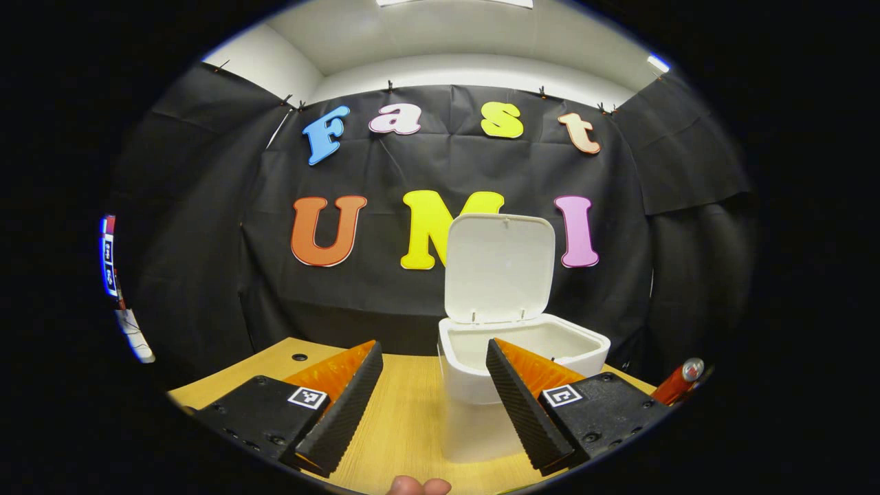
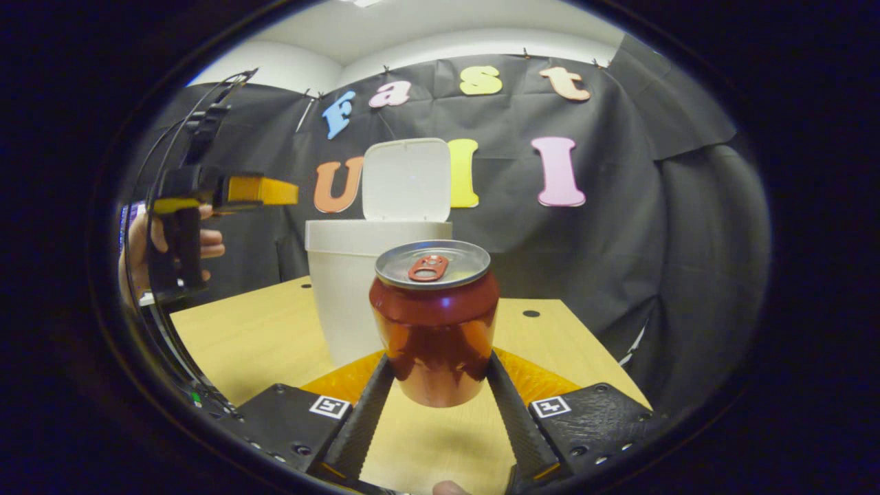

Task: Press the lid of the desktop garbage bin to open it, pick up the crumpled paper on the desktop and throw it into the bin, then pick up the pop can on the desktop and drop it into the bin, and finally close the garbage bin lid.

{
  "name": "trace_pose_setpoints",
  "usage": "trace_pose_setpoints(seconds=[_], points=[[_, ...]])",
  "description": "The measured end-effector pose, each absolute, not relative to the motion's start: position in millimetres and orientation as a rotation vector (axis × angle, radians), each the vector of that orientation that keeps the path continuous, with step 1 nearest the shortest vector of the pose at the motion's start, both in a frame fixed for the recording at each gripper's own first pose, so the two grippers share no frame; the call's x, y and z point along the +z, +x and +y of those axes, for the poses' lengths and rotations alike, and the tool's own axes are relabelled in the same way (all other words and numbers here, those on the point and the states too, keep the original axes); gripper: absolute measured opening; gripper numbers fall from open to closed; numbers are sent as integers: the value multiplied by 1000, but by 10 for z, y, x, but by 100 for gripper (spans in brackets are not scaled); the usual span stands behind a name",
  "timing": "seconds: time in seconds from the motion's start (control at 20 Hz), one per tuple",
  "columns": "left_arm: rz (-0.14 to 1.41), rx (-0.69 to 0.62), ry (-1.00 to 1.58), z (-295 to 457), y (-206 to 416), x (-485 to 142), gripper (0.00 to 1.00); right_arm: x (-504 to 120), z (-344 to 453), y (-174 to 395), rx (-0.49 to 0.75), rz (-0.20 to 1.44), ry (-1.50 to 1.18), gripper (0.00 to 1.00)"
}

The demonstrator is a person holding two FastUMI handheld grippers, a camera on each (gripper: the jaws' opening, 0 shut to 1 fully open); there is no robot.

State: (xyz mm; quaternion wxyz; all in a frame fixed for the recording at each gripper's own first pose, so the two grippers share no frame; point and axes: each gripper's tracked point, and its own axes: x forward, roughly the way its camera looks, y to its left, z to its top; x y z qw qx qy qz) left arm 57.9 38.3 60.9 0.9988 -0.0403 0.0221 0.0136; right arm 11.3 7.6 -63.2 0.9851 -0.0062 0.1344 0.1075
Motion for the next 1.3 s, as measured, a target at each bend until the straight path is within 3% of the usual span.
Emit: trace_pose_setpoints(seconds=[0.3, 0.8, 1.3], points=[[56, 54, -99, 534, 187, 209, 98, 132, 391, 305, 346, 267, -15, 80], [69, 59, -83, 722, -25, -104, 98, 806, 890, 1212, 366, 235, -37, 80], [52, 79, -40, 858, -107, -44, 98, 551, 1250, 1849, 332, 347, -41, 80]])
